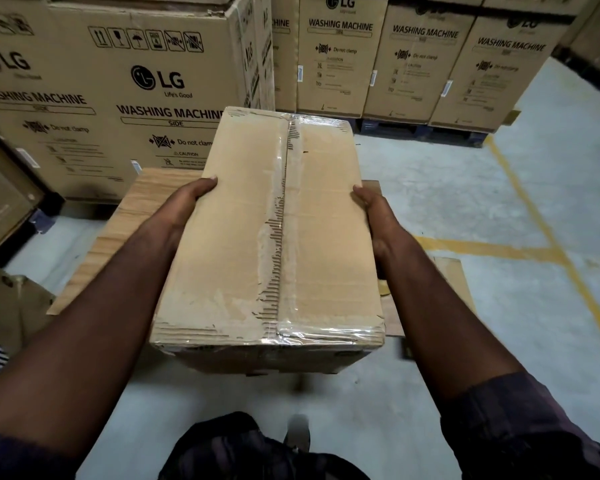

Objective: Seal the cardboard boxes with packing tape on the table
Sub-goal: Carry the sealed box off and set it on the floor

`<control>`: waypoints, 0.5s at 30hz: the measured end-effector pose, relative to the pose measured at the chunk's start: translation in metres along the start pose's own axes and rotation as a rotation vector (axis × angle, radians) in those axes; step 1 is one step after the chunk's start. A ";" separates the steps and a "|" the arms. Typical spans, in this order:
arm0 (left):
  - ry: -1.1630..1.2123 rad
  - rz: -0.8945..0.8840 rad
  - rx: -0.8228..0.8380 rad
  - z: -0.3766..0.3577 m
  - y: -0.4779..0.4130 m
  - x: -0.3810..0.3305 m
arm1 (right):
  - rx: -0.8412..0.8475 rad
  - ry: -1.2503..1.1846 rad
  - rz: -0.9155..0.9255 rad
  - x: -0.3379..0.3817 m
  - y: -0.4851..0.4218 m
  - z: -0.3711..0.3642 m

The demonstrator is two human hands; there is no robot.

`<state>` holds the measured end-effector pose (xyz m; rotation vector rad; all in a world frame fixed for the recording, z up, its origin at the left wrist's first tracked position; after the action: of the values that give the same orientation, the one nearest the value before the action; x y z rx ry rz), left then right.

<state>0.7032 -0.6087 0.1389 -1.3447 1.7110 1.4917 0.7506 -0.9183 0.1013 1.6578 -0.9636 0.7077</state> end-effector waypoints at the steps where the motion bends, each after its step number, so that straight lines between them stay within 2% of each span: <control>1: -0.005 -0.013 -0.003 -0.003 0.009 0.003 | -0.005 0.008 0.012 -0.001 0.010 0.004; 8: -0.021 -0.028 0.007 -0.027 0.071 0.031 | -0.034 0.066 0.023 -0.008 0.077 0.036; 15: 0.021 -0.019 0.016 -0.044 0.142 0.095 | -0.056 0.153 0.028 -0.047 0.145 0.087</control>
<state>0.5499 -0.6952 0.1332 -1.3692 1.7151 1.4550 0.6003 -1.0088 0.1080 1.5210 -0.8905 0.8069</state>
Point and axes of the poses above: each hand's wrist, its own y-axis away from the middle knuckle, its own z-axis out of the back of the hand, x = y × z, the point moved 1 cm from there along -y, towards the middle knuckle, and after that the axes turned 4 degrees about y, right-handed, at the moved point
